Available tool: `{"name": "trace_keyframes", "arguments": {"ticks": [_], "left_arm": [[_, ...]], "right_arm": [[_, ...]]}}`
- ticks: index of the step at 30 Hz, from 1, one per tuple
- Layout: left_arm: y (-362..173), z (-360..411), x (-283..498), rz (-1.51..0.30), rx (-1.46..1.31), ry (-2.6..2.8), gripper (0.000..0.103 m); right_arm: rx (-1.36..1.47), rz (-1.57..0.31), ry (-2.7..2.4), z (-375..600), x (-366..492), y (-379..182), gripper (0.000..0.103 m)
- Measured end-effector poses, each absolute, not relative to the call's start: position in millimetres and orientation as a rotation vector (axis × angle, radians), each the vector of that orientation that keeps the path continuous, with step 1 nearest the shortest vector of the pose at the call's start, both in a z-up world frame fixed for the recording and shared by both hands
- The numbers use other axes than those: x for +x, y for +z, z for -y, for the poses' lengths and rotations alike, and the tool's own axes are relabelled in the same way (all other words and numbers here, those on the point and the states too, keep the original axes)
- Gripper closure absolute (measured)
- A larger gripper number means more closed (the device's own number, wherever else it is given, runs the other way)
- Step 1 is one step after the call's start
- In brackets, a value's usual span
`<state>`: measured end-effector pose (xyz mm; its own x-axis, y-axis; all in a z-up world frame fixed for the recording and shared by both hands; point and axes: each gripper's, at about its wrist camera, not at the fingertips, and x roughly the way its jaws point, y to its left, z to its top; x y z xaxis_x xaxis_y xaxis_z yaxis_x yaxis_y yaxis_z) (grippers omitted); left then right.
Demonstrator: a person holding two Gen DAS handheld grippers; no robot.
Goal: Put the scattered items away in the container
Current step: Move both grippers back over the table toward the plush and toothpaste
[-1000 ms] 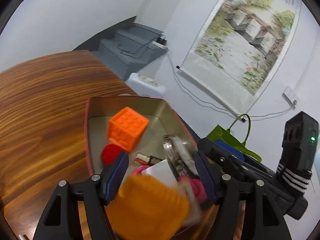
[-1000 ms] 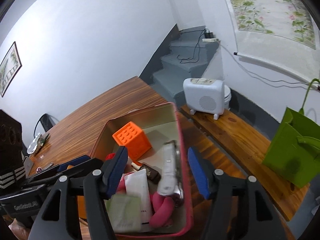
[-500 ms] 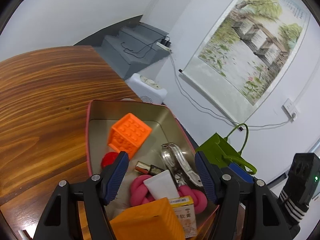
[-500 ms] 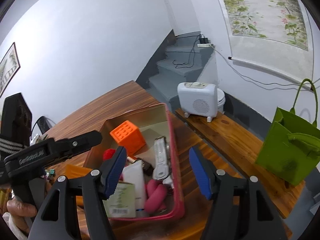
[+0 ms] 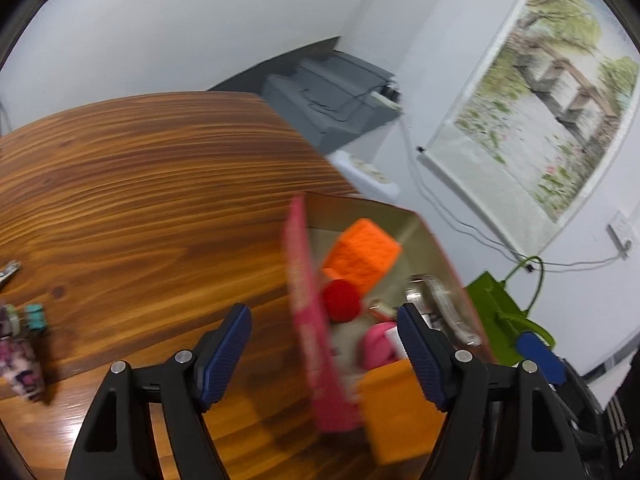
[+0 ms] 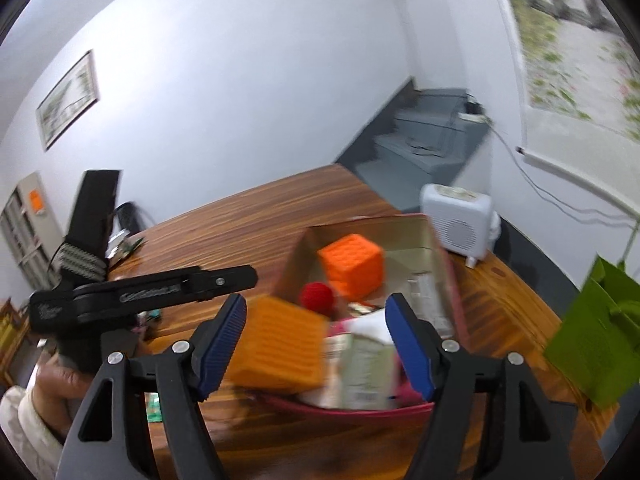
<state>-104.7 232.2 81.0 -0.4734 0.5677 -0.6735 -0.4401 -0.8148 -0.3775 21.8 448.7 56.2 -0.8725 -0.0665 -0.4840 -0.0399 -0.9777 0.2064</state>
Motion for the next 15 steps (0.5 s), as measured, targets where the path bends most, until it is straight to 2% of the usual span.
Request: {"name": "trace_keyframes", "arguments": {"ticks": [8,15], "left_arm": [[72,-162,-106,0.217,-1.179,2.338,0.026],[57,-89,-97,0.234,-1.206,2.455,0.026]], "right_arm": [[0.81,0.124,-2.835,-363,14,45,0.028],[0.979,0.04,-2.67,-300,-9,10,0.028]]}}
